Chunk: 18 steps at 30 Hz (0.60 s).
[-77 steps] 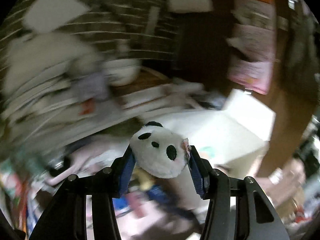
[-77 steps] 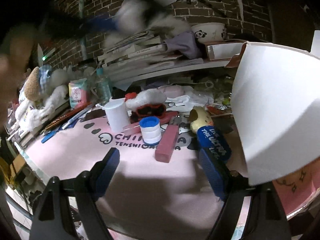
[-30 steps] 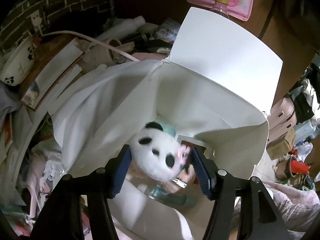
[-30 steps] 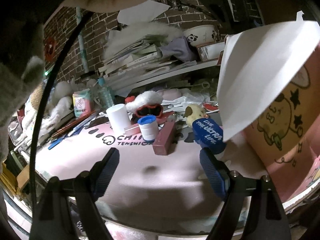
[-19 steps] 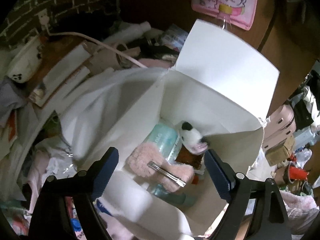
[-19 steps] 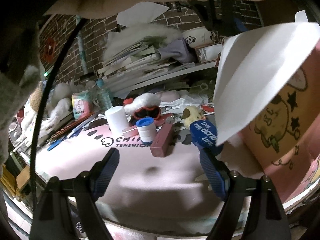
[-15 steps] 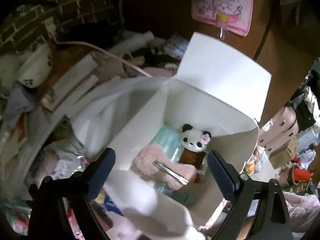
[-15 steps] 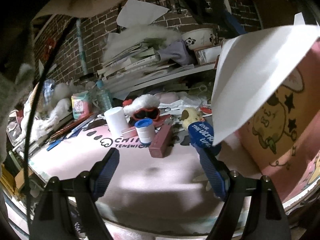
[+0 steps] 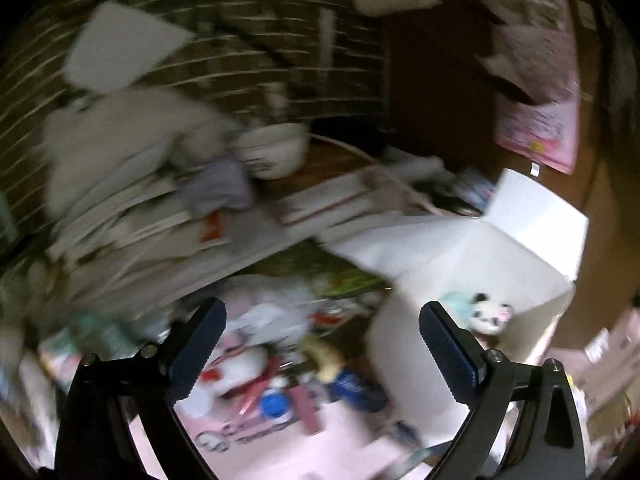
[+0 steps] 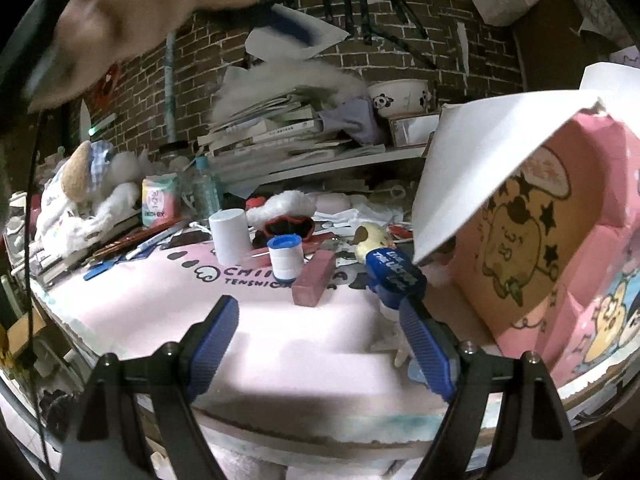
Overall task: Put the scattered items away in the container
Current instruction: 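Move the right gripper down toward the small clear charm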
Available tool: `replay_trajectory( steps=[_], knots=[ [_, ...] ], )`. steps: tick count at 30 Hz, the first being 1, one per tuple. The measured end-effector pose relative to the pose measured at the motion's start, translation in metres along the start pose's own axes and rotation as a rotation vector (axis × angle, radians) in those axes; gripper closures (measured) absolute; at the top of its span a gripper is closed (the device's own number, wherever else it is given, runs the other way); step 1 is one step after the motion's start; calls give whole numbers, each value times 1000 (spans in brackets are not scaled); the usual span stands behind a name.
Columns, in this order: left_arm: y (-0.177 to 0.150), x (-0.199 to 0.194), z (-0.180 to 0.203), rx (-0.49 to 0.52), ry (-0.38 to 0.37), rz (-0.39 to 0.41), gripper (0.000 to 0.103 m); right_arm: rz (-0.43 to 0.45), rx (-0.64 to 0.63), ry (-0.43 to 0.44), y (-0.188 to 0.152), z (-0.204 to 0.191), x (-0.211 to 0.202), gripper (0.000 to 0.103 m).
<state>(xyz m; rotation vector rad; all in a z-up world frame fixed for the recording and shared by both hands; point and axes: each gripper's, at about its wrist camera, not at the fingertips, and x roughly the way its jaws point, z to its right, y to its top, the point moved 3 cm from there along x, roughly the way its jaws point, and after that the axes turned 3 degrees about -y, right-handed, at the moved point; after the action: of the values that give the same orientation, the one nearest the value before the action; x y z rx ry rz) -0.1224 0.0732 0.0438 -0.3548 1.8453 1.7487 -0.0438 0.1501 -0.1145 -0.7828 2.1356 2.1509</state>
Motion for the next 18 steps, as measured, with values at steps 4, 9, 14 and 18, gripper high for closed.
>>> replay_trajectory(
  steps=[4,9,14,18],
  knots=[
    [-32,-9,-39,-83,105,22,6,6,-32,-14,-3,-1,-5,22],
    [-80,-17,-75,-172,162,19,6,25,-76,-43,-7,-1,-18,22],
    [-114,-30,-89,-224,109,86,6,41,-105,-95,-9,5,-30,23],
    [-125,-35,-92,-249,76,121,6,13,-72,-117,-9,17,-23,23]
  ],
)
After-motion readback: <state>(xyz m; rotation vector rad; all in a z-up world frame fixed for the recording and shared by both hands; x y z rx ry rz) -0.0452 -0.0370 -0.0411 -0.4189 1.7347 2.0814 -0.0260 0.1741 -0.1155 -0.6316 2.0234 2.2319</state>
